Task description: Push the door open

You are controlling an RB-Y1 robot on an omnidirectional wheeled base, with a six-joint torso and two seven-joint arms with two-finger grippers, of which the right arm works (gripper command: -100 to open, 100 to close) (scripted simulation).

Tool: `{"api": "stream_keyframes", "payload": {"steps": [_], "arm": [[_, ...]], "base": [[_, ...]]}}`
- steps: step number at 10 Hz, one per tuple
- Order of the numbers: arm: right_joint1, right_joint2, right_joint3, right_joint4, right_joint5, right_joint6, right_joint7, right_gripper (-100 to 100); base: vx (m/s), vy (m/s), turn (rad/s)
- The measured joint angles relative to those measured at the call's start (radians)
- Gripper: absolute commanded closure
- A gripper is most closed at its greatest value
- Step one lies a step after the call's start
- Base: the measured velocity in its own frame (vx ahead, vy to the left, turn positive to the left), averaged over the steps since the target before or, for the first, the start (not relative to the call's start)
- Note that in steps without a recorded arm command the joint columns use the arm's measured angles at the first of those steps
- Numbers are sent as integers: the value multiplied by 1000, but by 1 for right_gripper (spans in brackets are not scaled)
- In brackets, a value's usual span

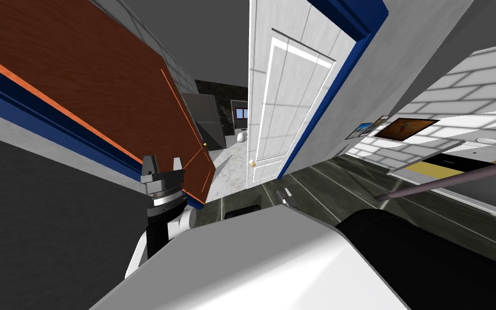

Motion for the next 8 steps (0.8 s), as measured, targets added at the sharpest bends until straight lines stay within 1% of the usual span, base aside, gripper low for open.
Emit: {"api": "stream_keyframes", "payload": {"steps": [1,3,5,6,7,8], "arm": [[2,2,-9,27,11,-20,19,-100],[17,13,-21,55,36,-52,55,-100],[18,18,-33,91,53,-78,83,-100],[21,22,-40,116,64,-98,102,-100],[26,27,-45,130,74,-112,118,-100],[26,28,-51,145,81,-123,129,-100]], "base": [[151,24,21],[149,26,22],[121,28,18],[150,28,13],[125,24,15],[150,31,18]]}}
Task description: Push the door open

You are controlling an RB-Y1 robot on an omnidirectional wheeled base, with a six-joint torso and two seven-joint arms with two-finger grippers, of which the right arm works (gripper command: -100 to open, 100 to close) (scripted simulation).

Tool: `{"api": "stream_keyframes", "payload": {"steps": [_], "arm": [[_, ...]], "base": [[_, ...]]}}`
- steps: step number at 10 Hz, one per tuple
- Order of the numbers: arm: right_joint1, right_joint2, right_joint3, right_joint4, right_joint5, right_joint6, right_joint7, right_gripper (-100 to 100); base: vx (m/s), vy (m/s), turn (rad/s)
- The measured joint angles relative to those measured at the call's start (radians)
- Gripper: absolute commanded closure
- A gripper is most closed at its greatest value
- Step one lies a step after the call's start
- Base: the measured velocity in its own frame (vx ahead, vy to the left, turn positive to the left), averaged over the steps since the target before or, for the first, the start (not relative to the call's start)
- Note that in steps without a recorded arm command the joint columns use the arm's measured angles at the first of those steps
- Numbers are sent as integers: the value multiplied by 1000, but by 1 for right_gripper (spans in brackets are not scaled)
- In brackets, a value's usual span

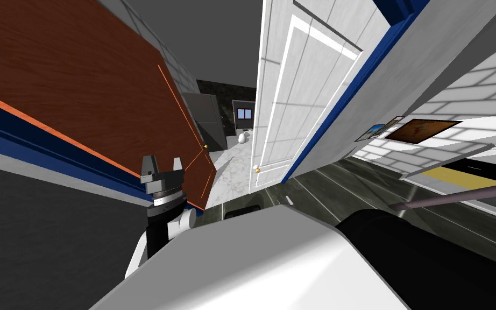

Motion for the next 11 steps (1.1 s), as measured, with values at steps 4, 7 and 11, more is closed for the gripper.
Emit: {"api": "stream_keyframes", "payload": {"steps": [4,7,11], "arm": [[9,20,-30,95,43,-74,75,-100],[19,42,-47,139,76,-113,120,-100],[34,65,-66,190,105,-160,168,-100]], "base": [[196,22,21],[174,14,15],[188,17,12]]}}
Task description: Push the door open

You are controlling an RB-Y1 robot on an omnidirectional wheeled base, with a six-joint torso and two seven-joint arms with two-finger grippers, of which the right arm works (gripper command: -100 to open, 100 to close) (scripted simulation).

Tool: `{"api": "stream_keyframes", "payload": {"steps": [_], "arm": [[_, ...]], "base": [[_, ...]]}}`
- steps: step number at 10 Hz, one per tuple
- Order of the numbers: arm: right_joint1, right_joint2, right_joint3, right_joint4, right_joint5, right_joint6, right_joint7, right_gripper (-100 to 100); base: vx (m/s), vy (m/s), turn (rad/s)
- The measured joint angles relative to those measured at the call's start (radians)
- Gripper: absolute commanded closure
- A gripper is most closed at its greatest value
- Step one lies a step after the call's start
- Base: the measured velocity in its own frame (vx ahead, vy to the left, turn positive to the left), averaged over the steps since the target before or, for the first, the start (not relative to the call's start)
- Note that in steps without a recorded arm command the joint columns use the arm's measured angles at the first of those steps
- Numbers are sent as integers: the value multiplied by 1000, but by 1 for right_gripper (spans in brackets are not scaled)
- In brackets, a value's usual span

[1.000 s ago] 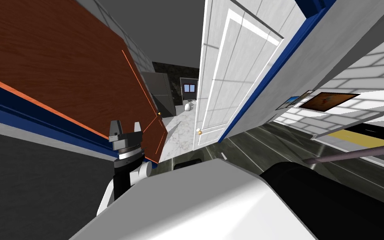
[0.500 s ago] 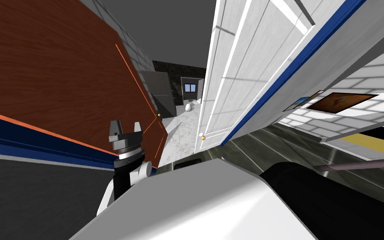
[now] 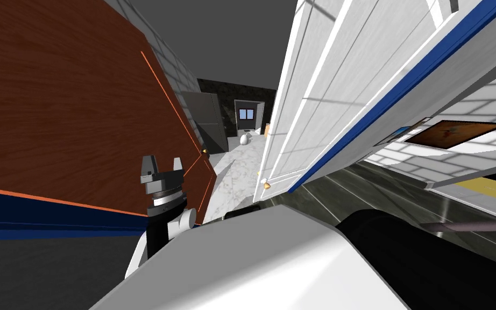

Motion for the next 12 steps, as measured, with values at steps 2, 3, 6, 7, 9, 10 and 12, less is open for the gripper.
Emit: {"api": "stream_keyframes", "payload": {"steps": [2,3,6,7,9,10,12], "arm": [[-3,5,-5,22,6,-16,16,-100],[-9,-10,-5,25,5,-11,17,-100],[-14,-47,-6,10,-2,13,4,-100],[-19,-52,-7,10,-5,20,2,-100],[-30,-50,-9,13,-11,33,-3,-100],[-32,-43,-9,11,-14,39,-6,-100],[-40,-29,-10,15,-17,46,-8,100]], "base": [[82,13,3],[159,33,8],[181,33,45],[179,31,52],[194,35,22],[169,19,35],[34,2,1]]}}
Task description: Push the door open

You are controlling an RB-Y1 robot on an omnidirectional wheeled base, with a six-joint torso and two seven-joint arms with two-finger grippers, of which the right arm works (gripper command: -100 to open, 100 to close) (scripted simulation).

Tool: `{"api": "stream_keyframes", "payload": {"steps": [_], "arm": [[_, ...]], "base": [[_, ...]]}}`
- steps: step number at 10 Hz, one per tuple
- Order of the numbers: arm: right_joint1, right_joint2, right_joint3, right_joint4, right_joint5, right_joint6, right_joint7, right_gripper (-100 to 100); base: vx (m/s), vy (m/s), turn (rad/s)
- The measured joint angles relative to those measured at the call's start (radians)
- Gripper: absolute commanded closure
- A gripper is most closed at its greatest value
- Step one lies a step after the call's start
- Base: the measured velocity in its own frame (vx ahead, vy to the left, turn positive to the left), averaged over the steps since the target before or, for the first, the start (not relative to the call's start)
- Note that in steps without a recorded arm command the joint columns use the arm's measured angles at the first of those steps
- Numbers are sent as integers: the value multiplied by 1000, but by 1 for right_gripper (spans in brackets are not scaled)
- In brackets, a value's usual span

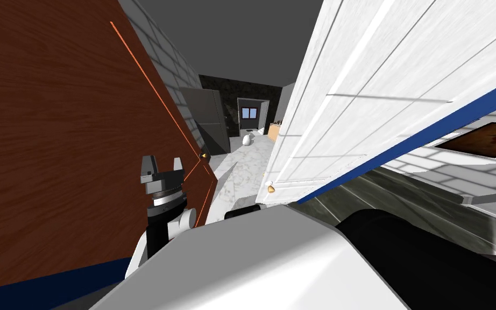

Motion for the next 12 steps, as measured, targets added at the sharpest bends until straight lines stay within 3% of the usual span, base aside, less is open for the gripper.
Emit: {"api": "stream_keyframes", "payload": {"steps": [5,6,8,9,11,12], "arm": [[1,-2,0,0,0,-1,0,100],[1,-2,0,0,0,-1,0,-100],[-4,-30,-22,12,-30,10,6,-100],[-2,-22,-32,6,-45,19,8,-100],[-4,17,-46,1,-66,38,9,-100],[-4,20,-47,1,-67,40,9,-100]], "base": [[-17,-1,0],[54,83,-157],[91,174,-158],[66,193,-86],[43,94,-59],[91,24,33]]}}
